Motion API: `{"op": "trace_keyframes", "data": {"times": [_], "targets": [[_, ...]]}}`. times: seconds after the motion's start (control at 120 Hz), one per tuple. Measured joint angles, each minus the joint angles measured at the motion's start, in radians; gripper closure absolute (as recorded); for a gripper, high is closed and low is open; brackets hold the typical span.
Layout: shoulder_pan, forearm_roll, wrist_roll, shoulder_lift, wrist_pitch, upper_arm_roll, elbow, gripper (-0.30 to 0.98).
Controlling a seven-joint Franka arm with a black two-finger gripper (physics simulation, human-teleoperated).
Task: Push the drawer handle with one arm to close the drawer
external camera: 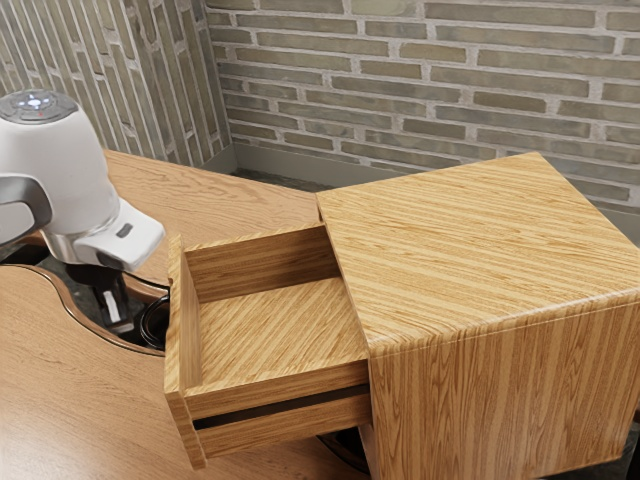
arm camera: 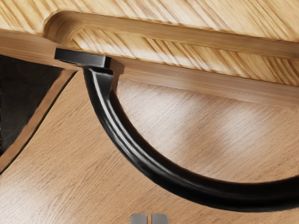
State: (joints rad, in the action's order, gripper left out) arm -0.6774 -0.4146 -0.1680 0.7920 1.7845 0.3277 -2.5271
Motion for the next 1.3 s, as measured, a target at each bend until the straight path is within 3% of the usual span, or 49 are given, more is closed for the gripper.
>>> {"op": "trace_keyframes", "data": {"times": [0.817,1.3], "targets": [[-0.083,-0.023,-0.071,-0.064,0.303,0.012,-0.019,0.79],[-0.152,-0.109,-0.055,-0.177,0.508,0.068,0.006,0.79]]}}
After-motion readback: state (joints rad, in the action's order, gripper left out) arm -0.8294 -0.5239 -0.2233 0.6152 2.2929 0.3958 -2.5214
